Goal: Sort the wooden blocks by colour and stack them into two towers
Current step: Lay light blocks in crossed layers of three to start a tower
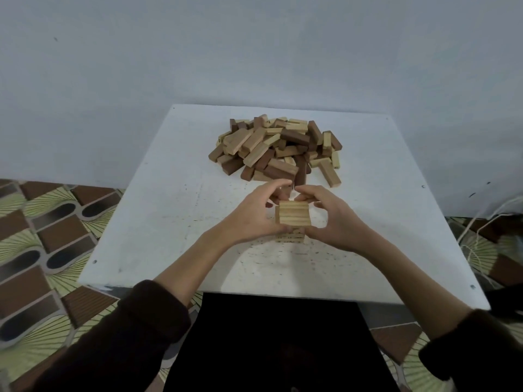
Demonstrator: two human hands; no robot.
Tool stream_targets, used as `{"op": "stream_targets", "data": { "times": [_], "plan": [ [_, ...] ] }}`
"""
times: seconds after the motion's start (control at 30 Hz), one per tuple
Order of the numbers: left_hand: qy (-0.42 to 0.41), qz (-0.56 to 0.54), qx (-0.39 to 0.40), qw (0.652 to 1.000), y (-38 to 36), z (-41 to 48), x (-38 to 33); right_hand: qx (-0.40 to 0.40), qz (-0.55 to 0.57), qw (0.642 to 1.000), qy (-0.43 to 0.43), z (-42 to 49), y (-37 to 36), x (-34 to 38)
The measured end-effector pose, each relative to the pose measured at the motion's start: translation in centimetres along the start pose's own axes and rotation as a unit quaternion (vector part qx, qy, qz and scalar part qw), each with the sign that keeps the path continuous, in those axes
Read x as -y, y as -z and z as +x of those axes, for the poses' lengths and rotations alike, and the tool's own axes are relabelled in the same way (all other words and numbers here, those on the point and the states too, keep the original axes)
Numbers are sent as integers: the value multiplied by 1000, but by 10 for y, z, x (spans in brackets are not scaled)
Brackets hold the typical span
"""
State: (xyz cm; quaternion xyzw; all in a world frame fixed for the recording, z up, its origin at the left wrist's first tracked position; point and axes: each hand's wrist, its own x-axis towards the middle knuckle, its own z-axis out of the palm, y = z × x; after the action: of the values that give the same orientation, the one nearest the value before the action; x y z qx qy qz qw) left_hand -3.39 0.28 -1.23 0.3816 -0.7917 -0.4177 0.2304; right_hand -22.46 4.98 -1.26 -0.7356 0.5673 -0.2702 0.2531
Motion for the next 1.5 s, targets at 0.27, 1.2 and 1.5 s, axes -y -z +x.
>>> {"op": "stream_targets", "data": {
  "times": [0.27,1.2,1.5],
  "plan": [
    [4,-1,5,1000,-1,0,7,12,6,1000,4,1,-3,1],
    [2,19,9,1000,-11,0,14,22,6,1000,10,1,-5,8],
    [72,-11,-1,997,-23,-12,10,4,57,997,-61,-12,-20,5]
  ]
}}
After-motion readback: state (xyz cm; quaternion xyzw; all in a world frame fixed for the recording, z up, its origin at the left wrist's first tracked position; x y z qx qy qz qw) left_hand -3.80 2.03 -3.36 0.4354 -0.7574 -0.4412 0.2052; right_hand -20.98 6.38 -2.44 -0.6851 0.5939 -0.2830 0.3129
